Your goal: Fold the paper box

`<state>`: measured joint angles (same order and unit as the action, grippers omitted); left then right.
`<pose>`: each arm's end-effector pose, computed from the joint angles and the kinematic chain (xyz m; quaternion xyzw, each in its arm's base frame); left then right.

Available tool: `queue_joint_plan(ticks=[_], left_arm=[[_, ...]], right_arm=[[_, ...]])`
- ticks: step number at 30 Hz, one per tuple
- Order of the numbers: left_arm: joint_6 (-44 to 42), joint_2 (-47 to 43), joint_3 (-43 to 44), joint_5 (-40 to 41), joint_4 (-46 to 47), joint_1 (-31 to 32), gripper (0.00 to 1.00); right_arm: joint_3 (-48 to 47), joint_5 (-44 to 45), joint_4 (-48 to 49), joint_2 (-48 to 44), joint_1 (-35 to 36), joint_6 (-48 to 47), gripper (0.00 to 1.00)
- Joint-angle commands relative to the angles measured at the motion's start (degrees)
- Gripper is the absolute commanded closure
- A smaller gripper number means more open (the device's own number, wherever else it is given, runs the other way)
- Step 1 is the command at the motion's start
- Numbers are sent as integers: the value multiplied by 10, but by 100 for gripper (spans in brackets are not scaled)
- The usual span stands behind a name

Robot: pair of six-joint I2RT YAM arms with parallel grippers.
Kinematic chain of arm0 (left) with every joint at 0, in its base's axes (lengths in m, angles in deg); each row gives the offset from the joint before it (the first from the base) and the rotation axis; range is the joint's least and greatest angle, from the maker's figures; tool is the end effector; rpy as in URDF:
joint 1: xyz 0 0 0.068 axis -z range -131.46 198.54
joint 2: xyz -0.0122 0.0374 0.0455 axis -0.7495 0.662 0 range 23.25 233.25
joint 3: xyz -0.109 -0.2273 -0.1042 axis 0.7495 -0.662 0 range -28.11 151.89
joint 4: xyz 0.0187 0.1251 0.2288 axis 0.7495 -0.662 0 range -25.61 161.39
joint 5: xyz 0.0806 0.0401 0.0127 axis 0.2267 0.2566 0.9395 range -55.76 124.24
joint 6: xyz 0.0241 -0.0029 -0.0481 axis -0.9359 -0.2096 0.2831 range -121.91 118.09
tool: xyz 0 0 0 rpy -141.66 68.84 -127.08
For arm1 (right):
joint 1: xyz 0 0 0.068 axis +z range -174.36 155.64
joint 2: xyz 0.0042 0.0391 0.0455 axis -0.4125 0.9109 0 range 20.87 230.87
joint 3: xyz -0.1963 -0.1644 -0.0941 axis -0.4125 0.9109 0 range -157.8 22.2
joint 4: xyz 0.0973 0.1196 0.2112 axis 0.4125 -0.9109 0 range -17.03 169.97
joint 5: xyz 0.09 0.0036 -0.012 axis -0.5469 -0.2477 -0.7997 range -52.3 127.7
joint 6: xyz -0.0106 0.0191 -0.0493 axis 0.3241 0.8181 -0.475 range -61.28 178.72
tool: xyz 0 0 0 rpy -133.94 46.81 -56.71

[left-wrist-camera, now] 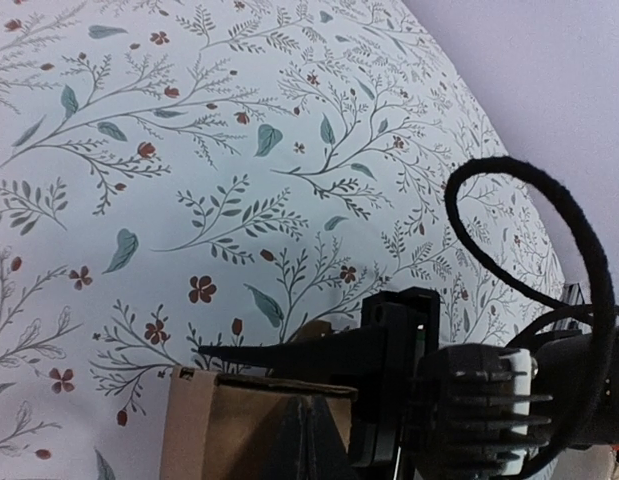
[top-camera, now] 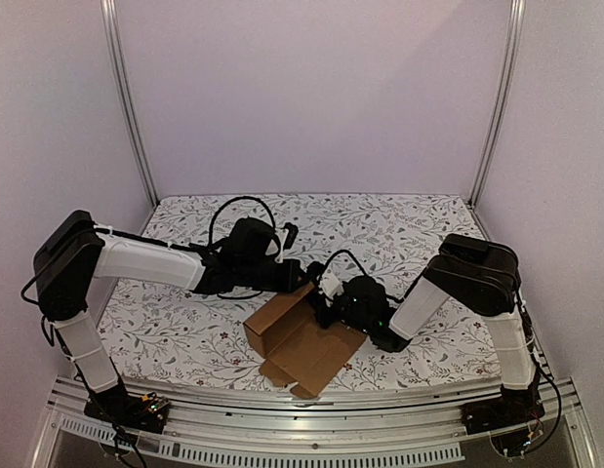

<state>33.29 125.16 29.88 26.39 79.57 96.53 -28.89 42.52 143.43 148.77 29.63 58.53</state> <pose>0.2516 -0.2864 0.1812 0.1299 0.8789 -0.3476 0.2998 0.2393 0.3242 0.0718 -0.3337 0.7097 0.2509 0.5675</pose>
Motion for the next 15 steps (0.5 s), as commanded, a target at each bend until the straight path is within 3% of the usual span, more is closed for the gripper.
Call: queue_joint_plan(ticks=[1,12,15], left_arm=[[0,-7,-13,4,-30,2,100],[0,-6,-14,3,-29,3,100],[1,-9,-16,2,-28,3,100]], right_arm=[[-7,27,23,5,4,-3,83],[-15,39,25,-2,4,-4,81],[-19,44,27,0,4,-2,86]])
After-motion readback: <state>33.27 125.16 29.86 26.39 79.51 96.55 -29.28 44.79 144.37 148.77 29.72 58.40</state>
